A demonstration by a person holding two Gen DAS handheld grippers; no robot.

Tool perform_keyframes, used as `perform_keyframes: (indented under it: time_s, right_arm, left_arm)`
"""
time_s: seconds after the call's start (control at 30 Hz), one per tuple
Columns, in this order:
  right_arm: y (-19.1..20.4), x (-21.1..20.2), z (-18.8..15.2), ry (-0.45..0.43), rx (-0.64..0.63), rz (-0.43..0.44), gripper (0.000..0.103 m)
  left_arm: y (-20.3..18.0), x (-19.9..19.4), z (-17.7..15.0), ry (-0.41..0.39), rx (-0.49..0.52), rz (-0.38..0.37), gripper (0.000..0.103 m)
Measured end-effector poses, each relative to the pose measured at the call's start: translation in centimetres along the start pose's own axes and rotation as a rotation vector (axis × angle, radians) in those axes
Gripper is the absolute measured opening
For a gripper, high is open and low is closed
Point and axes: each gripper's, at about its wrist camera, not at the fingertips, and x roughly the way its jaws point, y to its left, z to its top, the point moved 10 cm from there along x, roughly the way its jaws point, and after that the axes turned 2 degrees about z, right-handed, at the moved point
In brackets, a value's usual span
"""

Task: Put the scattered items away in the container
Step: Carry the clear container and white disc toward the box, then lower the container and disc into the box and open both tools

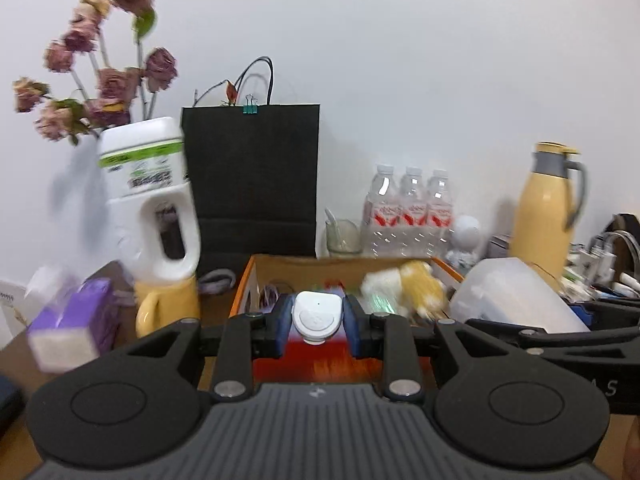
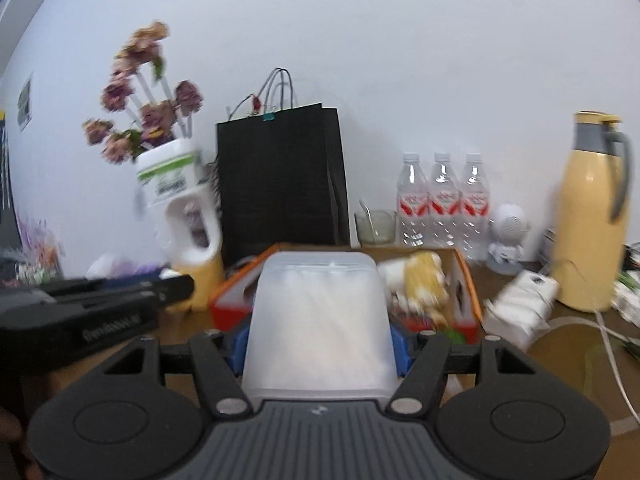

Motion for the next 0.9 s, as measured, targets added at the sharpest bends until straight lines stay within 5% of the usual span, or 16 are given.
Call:
perform_keyframes:
  time_s: [0.1,0.27,0.37,0.57,0.77,0.9]
  right_arm:
    - [-1.7,5.7,2.9,0.063,0.064,0.030,0.064]
    - [-3.9,15.7,4.9,0.225,0.175,0.062,0.064]
    - [-4.0,20.9,4.6,0.335,0.220,0.071,0.064]
    - [-4.2,27.9,2.2,0.529,0.347,0.093,0.064]
    - [-3.7,30.7,1.1,0.646,0.408,0.103,0.073]
    - [-3.7,30.7,2.4,0.666,0.413,0.096,0.073]
  left_arm:
    - [0.5,5.5,1.5,0.057,0.011,0.014,0.028]
    - [3.0,14.8,0.6,0.287,-0.053,0.024,0.028]
    - [4.2,18.5,-1.0,0.419,-0.067,0.006,0.028]
    - [5.5,22.3,-3.0,0.548,-0.081,-0.020,0.032]
    - [4.9,23.4,-3.0,0.604,-0.039,-0.055,0.049]
    - [3.8,23.8,-2.4,0.649,-0.024,-0.088,0.078]
